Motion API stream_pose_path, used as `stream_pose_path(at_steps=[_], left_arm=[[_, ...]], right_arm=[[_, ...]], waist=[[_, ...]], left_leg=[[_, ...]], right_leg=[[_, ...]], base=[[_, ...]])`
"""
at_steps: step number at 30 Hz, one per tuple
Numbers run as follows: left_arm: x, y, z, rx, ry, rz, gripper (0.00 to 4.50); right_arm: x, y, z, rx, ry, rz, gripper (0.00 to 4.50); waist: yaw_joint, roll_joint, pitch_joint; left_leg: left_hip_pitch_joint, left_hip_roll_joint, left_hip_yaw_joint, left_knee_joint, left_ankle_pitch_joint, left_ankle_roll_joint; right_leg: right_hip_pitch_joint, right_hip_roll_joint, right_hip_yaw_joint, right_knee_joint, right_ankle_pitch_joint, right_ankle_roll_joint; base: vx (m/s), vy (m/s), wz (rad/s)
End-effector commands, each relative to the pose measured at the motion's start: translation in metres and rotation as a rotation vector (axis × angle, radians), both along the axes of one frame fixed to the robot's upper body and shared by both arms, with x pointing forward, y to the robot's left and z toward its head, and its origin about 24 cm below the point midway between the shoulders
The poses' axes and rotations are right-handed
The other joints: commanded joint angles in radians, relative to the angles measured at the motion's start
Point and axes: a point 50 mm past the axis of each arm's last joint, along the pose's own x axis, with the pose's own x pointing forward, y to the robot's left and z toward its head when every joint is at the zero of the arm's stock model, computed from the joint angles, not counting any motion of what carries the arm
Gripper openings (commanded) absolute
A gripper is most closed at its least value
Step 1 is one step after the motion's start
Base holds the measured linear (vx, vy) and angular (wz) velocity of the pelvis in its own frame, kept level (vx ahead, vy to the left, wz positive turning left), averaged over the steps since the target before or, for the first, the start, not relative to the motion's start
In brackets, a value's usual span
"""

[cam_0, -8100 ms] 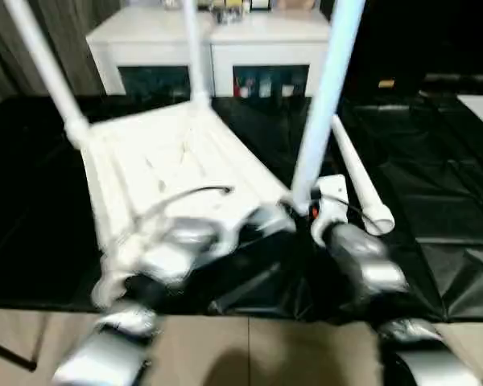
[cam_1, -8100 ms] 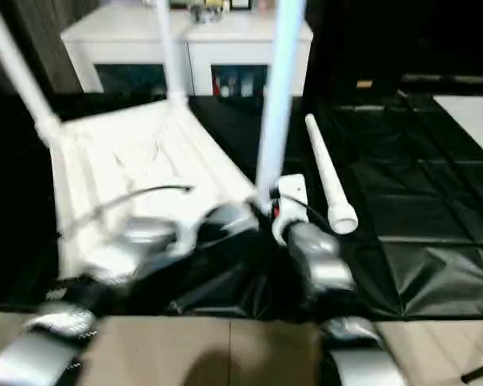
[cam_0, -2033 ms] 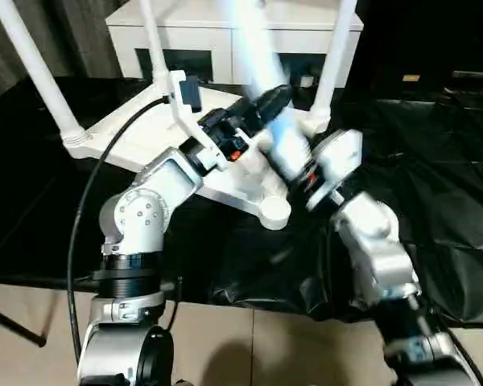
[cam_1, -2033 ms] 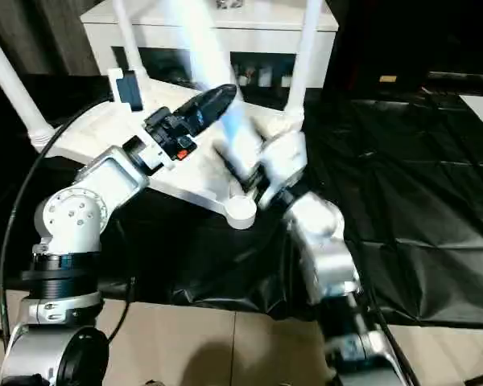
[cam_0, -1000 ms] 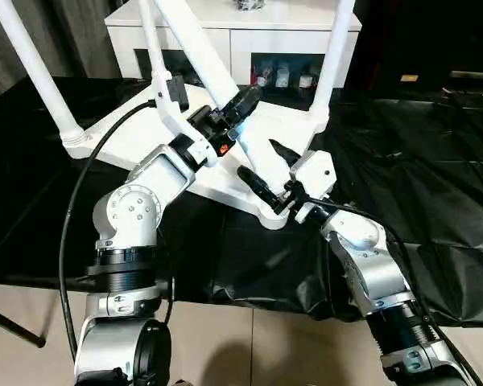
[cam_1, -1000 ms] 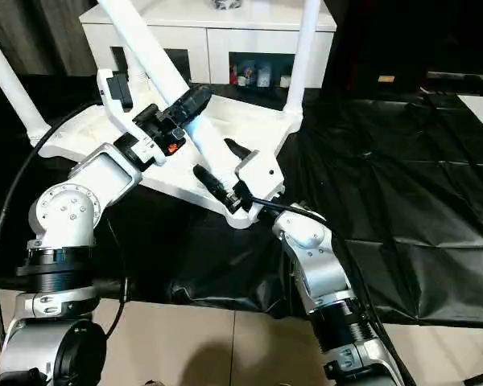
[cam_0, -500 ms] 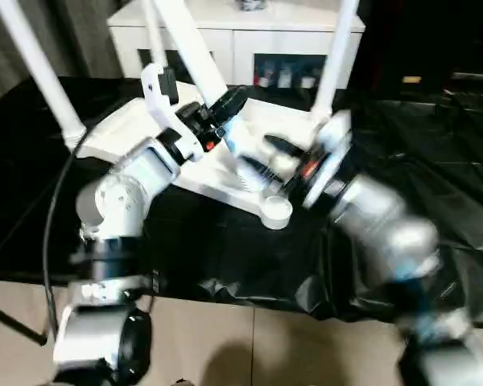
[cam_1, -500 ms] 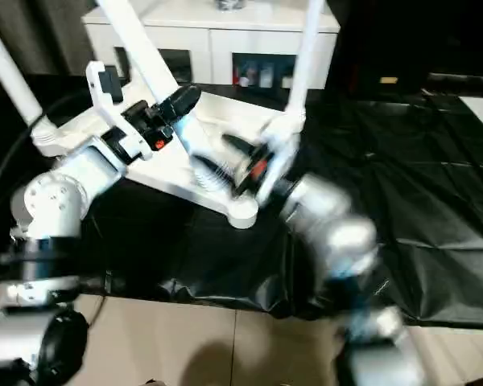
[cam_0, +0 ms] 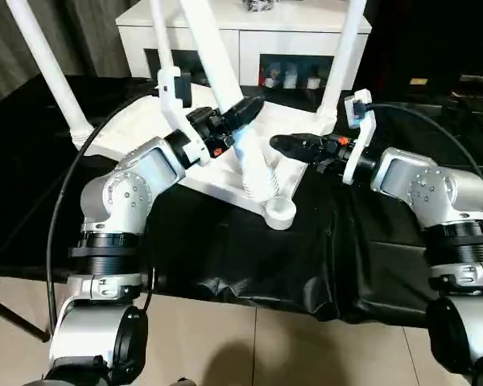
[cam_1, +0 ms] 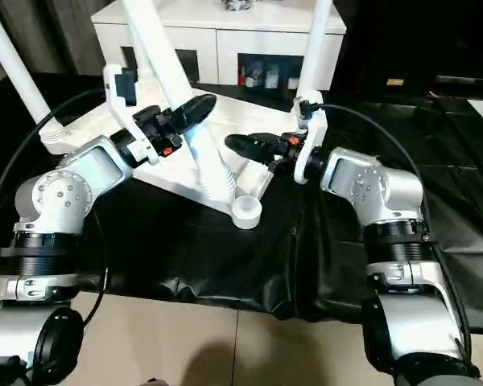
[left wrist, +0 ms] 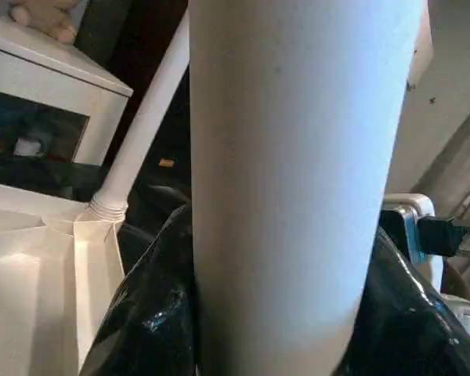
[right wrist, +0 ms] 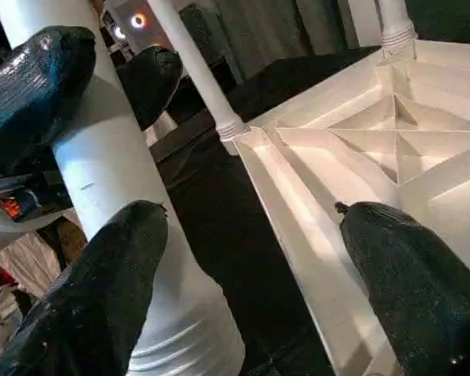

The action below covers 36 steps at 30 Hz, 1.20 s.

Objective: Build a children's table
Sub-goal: Rotate leg to tighten

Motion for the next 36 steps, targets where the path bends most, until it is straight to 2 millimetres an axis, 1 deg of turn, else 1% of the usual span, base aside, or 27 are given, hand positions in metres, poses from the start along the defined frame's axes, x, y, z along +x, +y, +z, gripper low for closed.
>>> stream_pose_path(at_steps=[1, 2, 3, 4, 5, 6, 8, 10, 11, 12, 14, 15, 18, 19, 20, 21, 22, 24, 25, 26, 28, 29, 31, 34, 35, 36], left_arm=[[0.0, -0.001, 0.009, 0.019, -0.031, -0.022, 1.95], [0.0, -0.002, 0.008, 0.024, -0.033, -0.028, 1.95], [-0.003, -0.005, 0.008, 0.029, -0.036, -0.056, 1.95], [-0.006, -0.008, 0.008, 0.035, -0.041, -0.091, 1.95], [-0.008, -0.01, 0.007, 0.038, -0.044, -0.111, 1.95], [-0.011, -0.013, 0.007, 0.043, -0.056, -0.15, 1.95], [-0.019, -0.018, 0.007, 0.053, -0.089, -0.237, 1.95], [-0.021, -0.02, 0.007, 0.055, -0.098, -0.261, 1.95], [-0.026, -0.022, 0.007, 0.05, -0.111, -0.308, 1.95], [-0.026, -0.022, 0.007, 0.05, -0.111, -0.308, 1.95], [-0.031, -0.025, 0.009, 0.046, -0.126, -0.37, 1.95], [-0.032, -0.025, 0.009, 0.045, -0.128, -0.386, 1.95], [-0.033, -0.025, 0.009, 0.052, -0.133, -0.394, 1.95], [-0.033, -0.024, 0.009, 0.053, -0.134, -0.394, 1.95], [-0.033, -0.024, 0.009, 0.056, -0.136, -0.394, 1.95], [-0.033, -0.023, 0.009, 0.058, -0.138, -0.397, 1.95], [-0.033, -0.023, 0.01, 0.059, -0.14, -0.399, 1.95], [-0.034, -0.022, 0.01, 0.061, -0.143, -0.4, 1.95], [-0.034, -0.021, 0.01, 0.062, -0.144, -0.401, 1.95], [-0.034, -0.021, 0.01, 0.063, -0.145, -0.401, 1.95], [-0.034, -0.02, 0.01, 0.064, -0.145, -0.401, 1.95], [-0.034, -0.02, 0.009, 0.063, -0.145, -0.4, 1.95], [-0.034, -0.02, 0.009, 0.063, -0.145, -0.4, 1.95], [-0.033, -0.019, 0.008, 0.065, -0.145, -0.388, 1.95], [-0.033, -0.019, 0.008, 0.065, -0.145, -0.388, 1.95], [-0.033, -0.018, 0.008, 0.065, -0.143, -0.38, 1.95]], right_arm=[[0.0, 0.002, 0.009, 0.002, -0.015, 0.037, 3.9], [-0.001, 0.003, 0.01, -0.005, -0.015, 0.056, 3.9], [-0.006, 0.012, 0.011, -0.022, -0.033, 0.155, 3.9], [-0.012, 0.022, 0.01, -0.049, -0.052, 0.245, 3.9], [-0.015, 0.026, 0.009, -0.062, -0.06, 0.287, 3.9], [-0.017, 0.031, 0.009, -0.072, -0.06, 0.323, 3.9], [-0.018, 0.038, 0.008, -0.084, -0.052, 0.359, 3.9], [-0.019, 0.039, 0.007, -0.085, -0.051, 0.371, 3.9], [-0.021, 0.042, 0.008, -0.085, -0.051, 0.4, 3.9], [-0.021, 0.042, 0.008, -0.085, -0.051, 0.4, 3.9], [-0.024, 0.045, 0.008, -0.072, -0.054, 0.454, 3.9], [-0.025, 0.046, 0.007, -0.076, -0.053, 0.47, 3.64], [-0.028, 0.045, 0.003, -0.108, -0.046, 0.515, 3.51], [-0.028, 0.045, 0.003, -0.111, -0.046, 0.518, 3.51], [-0.028, 0.045, 0.002, -0.118, -0.044, 0.524, 3.37], [-0.029, 0.044, 0.002, -0.127, -0.042, 0.53, 3.37], [-0.029, 0.043, 0.001, -0.138, -0.04, 0.534, 3.14], [-0.03, 0.042, -0.002, -0.163, -0.035, 0.541, 3.08], [-0.03, 0.041, -0.003, -0.174, -0.034, 0.543, 2.86], [-0.03, 0.041, -0.004, -0.182, -0.033, 0.544, 2.76], [-0.029, 0.04, -0.007, -0.204, -0.028, 0.537, 2.7], [-0.028, 0.041, -0.01, -0.233, -0.023, 0.518, 2.56], [-0.026, 0.041, -0.012, -0.242, -0.023, 0.505, 2.35], [-0.02, 0.044, -0.013, -0.237, -0.021, 0.416, 2.24], [-0.02, 0.044, -0.013, -0.237, -0.021, 0.416, 2.21], [-0.015, 0.043, -0.015, -0.24, -0.011, 0.353, 2.18]], waist=[[0.005, -0.016, -0.084], [0.005, -0.016, -0.084], [0.005, -0.025, -0.084], [0.008, -0.023, -0.085], [0.008, -0.02, -0.081], [0.008, -0.022, -0.083], [0.01, -0.023, -0.082], [0.011, -0.022, -0.081], [0.012, -0.021, -0.081], [0.013, -0.022, -0.08], [0.014, -0.023, -0.08], [0.014, -0.022, -0.079], [0.017, -0.025, -0.079], [0.018, -0.024, -0.079], [0.019, -0.024, -0.079], [0.02, -0.024, -0.079], [0.019, -0.025, -0.079], [0.019, -0.026, -0.079], [0.019, -0.026, -0.08], [0.019, -0.025, -0.08], [0.019, -0.027, -0.08], [0.019, -0.027, -0.08], [0.019, -0.027, -0.08], [0.016, -0.026, -0.079], [0.014, -0.026, -0.078], [0.013, -0.028, -0.078]], left_leg=[[0.016, 0.009, 0.005, -0.059, -0.105, 0.048], [0.016, 0.01, 0.005, -0.059, -0.106, 0.048], [0.016, 0.01, 0.006, -0.06, -0.112, 0.052], [0.016, 0.011, 0.004, -0.059, -0.114, 0.053], [0.013, 0.013, 0.004, -0.061, -0.114, 0.056], [0.014, 0.015, 0.004, -0.06, -0.109, 0.059], [0.014, 0.015, 0.004, -0.06, -0.101, 0.061], [0.015, 0.016, 0.005, -0.06, -0.105, 0.055], [0.017, 0.016, 0.005, -0.061, -0.113, 0.049], [0.016, 0.016, 0.005, -0.062, -0.122, 0.044], [0.017, 0.016, 0.005, -0.062, -0.129, 0.039], [0.017, 0.016, 0.005, -0.062, -0.132, 0.037], [0.017, 0.016, 0.004, -0.063, -0.136, 0.032], [0.016, 0.016, 0.004, -0.063, -0.136, 0.031], [0.017, 0.016, 0.003, -0.064, -0.133, 0.028], [0.017, 0.016, 0.003, -0.064, -0.133, 0.025], [0.017, 0.016, 0.003, -0.064, -0.134, 0.024], [0.017, 0.016, 0.003, -0.064, -0.138, 0.023], [0.017, 0.016, 0.003, -0.063, -0.137, 0.022], [0.017, 0.016, 0.002, -0.064, -0.134, 0.023], [0.016, 0.015, 0.003, -0.062, -0.13, 0.025], [0.016, 0.015, 0.003, -0.063, -0.132, 0.024], [0.016, 0.015, 0.003, -0.063, -0.135, 0.022], [0.016, 0.015, 0.001, -0.064, -0.147, 0.013], [0.016, 0.015, 0.002, -0.065, -0.152, 0.011], [0.018, 0.015, 0.002, -0.065, -0.158, 0.008]], right_leg=[[0.074, -0.027, 0.017, -0.052, -0.093, -0.252], [0.074, -0.027, 0.018, -0.052, -0.093, -0.251], [0.075, -0.026, 0.017, -0.053, -0.099, -0.25], [0.077, -0.027, 0.015, -0.05, -0.1, -0.25], [0.076, -0.029, 0.017, -0.051, -0.107, -0.243], [0.074, -0.03, 0.017, -0.05, -0.106, -0.243], [0.071, -0.031, 0.018, -0.05, -0.108, -0.252], [0.069, -0.031, 0.018, -0.05, -0.121, -0.257], [0.068, -0.031, 0.019, -0.05, -0.128, -0.256], [0.068, -0.03, 0.019, -0.051, -0.136, -0.253], [0.068, -0.03, 0.02, -0.05, -0.143, -0.247], [0.067, -0.03, 0.02, -0.052, -0.147, -0.244], [0.069, -0.031, 0.021, -0.053, -0.156, -0.234], [0.068, -0.031, 0.021, -0.053, -0.157, -0.232], [0.068, -0.03, 0.021, -0.052, -0.157, -0.229], [0.068, -0.03, 0.021, -0.052, -0.153, -0.228], [0.068, -0.029, 0.021, -0.052, -0.151, -0.228], [0.068, -0.029, 0.021, -0.051, -0.146, -0.229], [0.068, -0.03, 0.021, -0.051, -0.144, -0.229], [0.069, -0.03, 0.021, -0.05, -0.14, -0.231], [0.069, -0.029, 0.021, -0.049, -0.131, -0.234], [0.069, -0.03, 0.021, -0.05, -0.137, -0.233], [0.068, -0.03, 0.021, -0.05, -0.143, -0.232], [0.067, -0.031, 0.021, -0.052, -0.161, -0.227], [0.066, -0.03, 0.022, -0.053, -0.166, -0.226], [0.066, -0.03, 0.021, -0.053, -0.172, -0.224]], base=[[0.0, 0.0, 0.0], [0.0, 0.0, 0.0], [0.0, 0.0, 0.0], [0.0, 0.0, 0.0], [0.0, 0.0, 0.0], [0.0, 0.0, 0.0], [0.0, 0.0, 0.0], [0.0, 0.0, 0.0], [0.0, 0.0, 0.0], [0.0, 0.0, 0.0], [0.0, 0.0, 0.0], [0.0, 0.0, 0.0], [0.0, 0.0, 0.0], [0.0, 0.0, 0.0], [0.0, 0.0, 0.0], [0.0, 0.0, 0.0], [0.0, 0.0, 0.0], [0.0, 0.0, 0.0], [0.0, 0.0, 0.0], [0.0, 0.0, 0.0], [0.0, 0.0, 0.0], [0.0, 0.0, 0.0], [0.0, 0.0, 0.0], [0.0, 0.0, 0.0], [0.0, 0.0, 0.0], [0.0, 0.0, 0.0]])
